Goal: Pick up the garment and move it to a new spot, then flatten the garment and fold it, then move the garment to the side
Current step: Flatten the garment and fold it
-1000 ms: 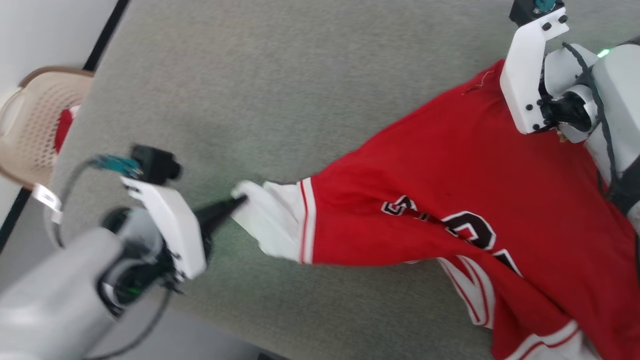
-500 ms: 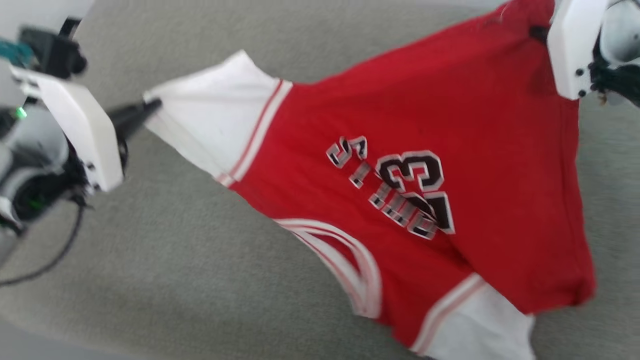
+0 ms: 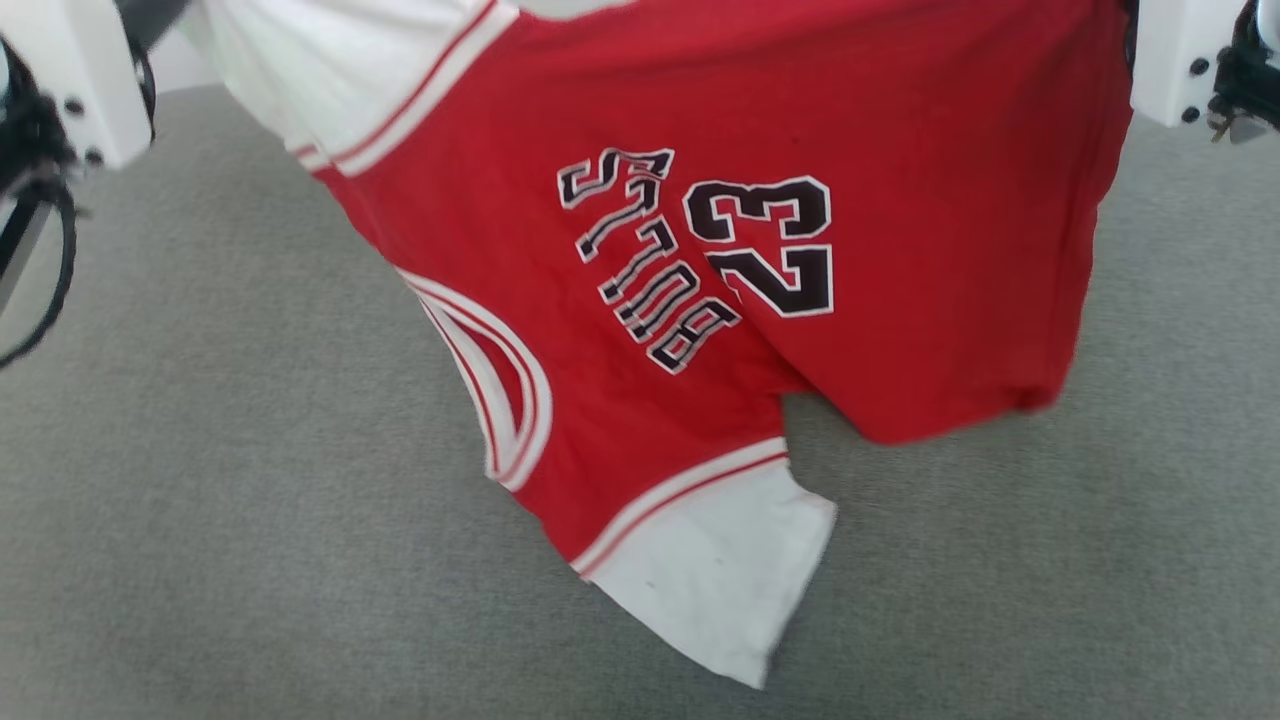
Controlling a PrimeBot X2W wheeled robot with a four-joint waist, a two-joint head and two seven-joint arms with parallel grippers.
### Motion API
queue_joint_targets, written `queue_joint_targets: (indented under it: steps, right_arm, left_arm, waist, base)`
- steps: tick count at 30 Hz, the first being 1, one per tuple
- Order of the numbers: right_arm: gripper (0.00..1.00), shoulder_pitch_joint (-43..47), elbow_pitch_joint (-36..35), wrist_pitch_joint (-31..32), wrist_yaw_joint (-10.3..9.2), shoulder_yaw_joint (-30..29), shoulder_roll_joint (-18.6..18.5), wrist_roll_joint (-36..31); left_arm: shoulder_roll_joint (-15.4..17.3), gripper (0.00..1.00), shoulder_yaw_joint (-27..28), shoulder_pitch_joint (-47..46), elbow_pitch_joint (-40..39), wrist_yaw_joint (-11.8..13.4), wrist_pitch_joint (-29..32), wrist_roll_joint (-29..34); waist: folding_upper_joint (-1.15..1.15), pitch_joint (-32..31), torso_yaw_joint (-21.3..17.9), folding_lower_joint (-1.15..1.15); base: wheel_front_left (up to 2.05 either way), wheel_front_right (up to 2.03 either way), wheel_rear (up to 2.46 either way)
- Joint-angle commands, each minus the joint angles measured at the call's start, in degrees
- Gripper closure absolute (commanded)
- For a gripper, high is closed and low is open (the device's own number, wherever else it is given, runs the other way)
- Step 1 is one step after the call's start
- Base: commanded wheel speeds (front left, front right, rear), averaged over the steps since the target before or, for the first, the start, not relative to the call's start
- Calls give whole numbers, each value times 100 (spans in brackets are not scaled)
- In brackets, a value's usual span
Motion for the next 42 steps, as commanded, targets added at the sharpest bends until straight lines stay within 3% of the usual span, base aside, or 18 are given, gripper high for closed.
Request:
queue_joint_targets:
  steps: [1,6,12,18,21,22,27,32,42]
  right_arm:
    - [100,20,6,16,-12,-61,68,-76]
    - [100,-267,325,-195,-11,-425,423,-573]
    - [100,-936,1208,-1088,-12,-768,945,-1467]
    - [100,-1808,1965,-3010,-12,-1257,1319,-2791]
    - [100,-2035,2230,-4036,-12,-1463,1453,-3439]
    - [100,-2119,2520,-4371,-12,-1572,1548,-3769]
    - [100,-1881,3356,-4476,-12,-1677,1731,-3961]
    - [100,-1410,4067,-4202,-12,-1424,1780,-3721]
    - [100,-396,4498,-3572,-12,-959,1846,-2699]
  left_arm:
    - [-65,100,-2,-128,100,-19,-4,131]
    - [-519,100,64,-686,793,-133,-276,328]
    - [-1009,100,190,-1543,1779,-309,-1213,874]
    - [-1373,100,405,-2544,2638,-332,-3084,1614]
    - [-1556,100,505,-2749,2887,-442,-3987,1804]
    - [-1635,100,534,-2741,2954,-582,-4198,1891]
    - [-1744,100,314,-2060,3208,-886,-4263,1879]
    - [-1747,100,-194,-1184,3092,-952,-3540,1374]
    - [-1188,100,-812,375,1949,-952,-2144,-23]
  waist:
    - [0,-51,-80,0]
    - [0,105,-196,0]
    - [0,543,-332,0]
    - [0,948,-339,0]
    - [0,1052,-282,0]
    - [0,1085,-232,0]
    - [0,1099,-132,0]
    - [0,1030,-53,0]
    - [0,819,35,0]
  base:
    - [0,0,0]
    - [0,0,0]
    - [0,0,0]
    - [0,0,0]
    - [0,0,0]
    - [0,0,0]
    - [0,0,0]
    - [0,0,0]
    - [0,0,0]
